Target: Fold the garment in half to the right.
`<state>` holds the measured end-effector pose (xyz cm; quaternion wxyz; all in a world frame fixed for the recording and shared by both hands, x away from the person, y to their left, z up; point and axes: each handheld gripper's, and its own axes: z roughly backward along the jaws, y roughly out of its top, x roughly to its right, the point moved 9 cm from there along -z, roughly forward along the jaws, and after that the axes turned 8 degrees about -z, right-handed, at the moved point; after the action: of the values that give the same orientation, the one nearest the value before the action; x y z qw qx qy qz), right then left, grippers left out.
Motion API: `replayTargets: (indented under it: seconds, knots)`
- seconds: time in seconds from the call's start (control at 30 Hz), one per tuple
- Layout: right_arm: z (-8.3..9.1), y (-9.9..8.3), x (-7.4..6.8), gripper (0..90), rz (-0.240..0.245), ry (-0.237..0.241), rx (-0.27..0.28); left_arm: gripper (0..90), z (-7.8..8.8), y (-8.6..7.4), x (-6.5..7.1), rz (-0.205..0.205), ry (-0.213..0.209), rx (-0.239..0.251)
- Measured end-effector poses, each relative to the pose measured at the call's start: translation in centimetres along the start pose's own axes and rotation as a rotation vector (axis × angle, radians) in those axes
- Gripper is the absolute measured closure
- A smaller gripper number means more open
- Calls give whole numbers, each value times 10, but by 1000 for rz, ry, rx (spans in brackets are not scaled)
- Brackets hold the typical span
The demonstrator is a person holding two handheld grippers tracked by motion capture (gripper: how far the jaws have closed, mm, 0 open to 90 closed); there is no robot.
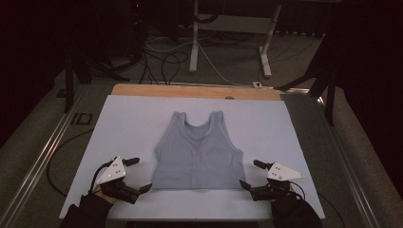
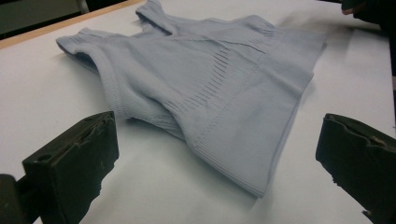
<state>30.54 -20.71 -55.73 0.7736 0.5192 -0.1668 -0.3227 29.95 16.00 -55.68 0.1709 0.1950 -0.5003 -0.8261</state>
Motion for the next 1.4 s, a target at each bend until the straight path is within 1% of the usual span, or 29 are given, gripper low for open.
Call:
replayTargets:
  seconds: [0.03,0.13,0.2,0.33,0.43,0.47,0.5,0.53,0.57,0.6,0.63,0.67,0.7,0.73,0.8,0.83,0.87,0.93,1.03,1.1,1.17,1.2,1.27,1.33,1.4]
  knots:
    - [-1,-1,-1,94,4,4,-7,5,0,0,0,-2,-2,-3]
    - [-3,-2,-2,94,-5,14,-13,5,0,0,1,0,-7,-2]
    - [-4,-4,-2,94,-10,21,-28,5,0,-1,1,4,-16,-5]
    - [-5,-2,-3,94,-24,33,-33,6,-2,0,2,3,-26,-8]
    - [-4,0,-5,94,-55,55,-24,5,-3,-2,4,0,-34,-22]
    - [-4,0,-5,94,-55,55,-24,6,-3,-2,4,0,-34,-22]
    - [-5,0,-5,94,-34,32,-30,5,-4,-1,5,-7,-35,-24]
    - [-5,0,-6,94,-26,33,-33,6,-4,-1,5,-7,-35,-24]
    - [-5,0,-8,94,-38,45,-32,5,-5,-1,6,-5,-40,-25]
    - [-6,1,-9,94,-38,46,-31,6,-5,0,8,-17,-41,-31]
    - [-6,2,-9,94,-25,46,-28,5,-5,0,8,-17,-41,-31]
    - [-6,2,-9,94,-25,46,-28,5,-5,1,9,-18,-48,-31]
    - [-6,1,-10,94,-34,47,-39,5,-6,2,10,-13,-56,-25]
    - [-6,1,-10,94,-34,47,-39,5,-6,2,10,-13,-56,-25]
    - [-6,3,-11,94,-49,58,-33,5,-6,2,11,-19,-61,-30]
    - [-6,4,-11,94,-53,59,-31,5,-6,3,12,-17,-68,-30]
    - [-5,6,-12,94,-42,54,-28,5,-6,3,13,-12,-74,-30]
    - [-5,10,-16,94,-53,75,-19,5,-7,5,13,-8,-77,-35]
    - [-5,17,-18,94,-41,70,-24,5,-7,12,17,-10,-97,-34]
    - [-4,22,-17,94,-41,79,-24,5,-8,18,20,-15,-115,-38]
    - [-3,28,-15,94,-34,66,-24,5,-7,24,24,-30,-134,-39]
    - [-2,31,-14,94,-35,70,-27,6,-7,26,26,-38,-140,-40]
    - [-2,38,-13,94,-15,59,-26,5,-7,32,28,-44,-149,-39]
    - [-3,46,-14,94,-4,63,-18,5,-7,36,29,-54,-155,-46]
    - [-5,54,-14,94,10,64,-12,5,-6,41,29,-58,-151,-44]
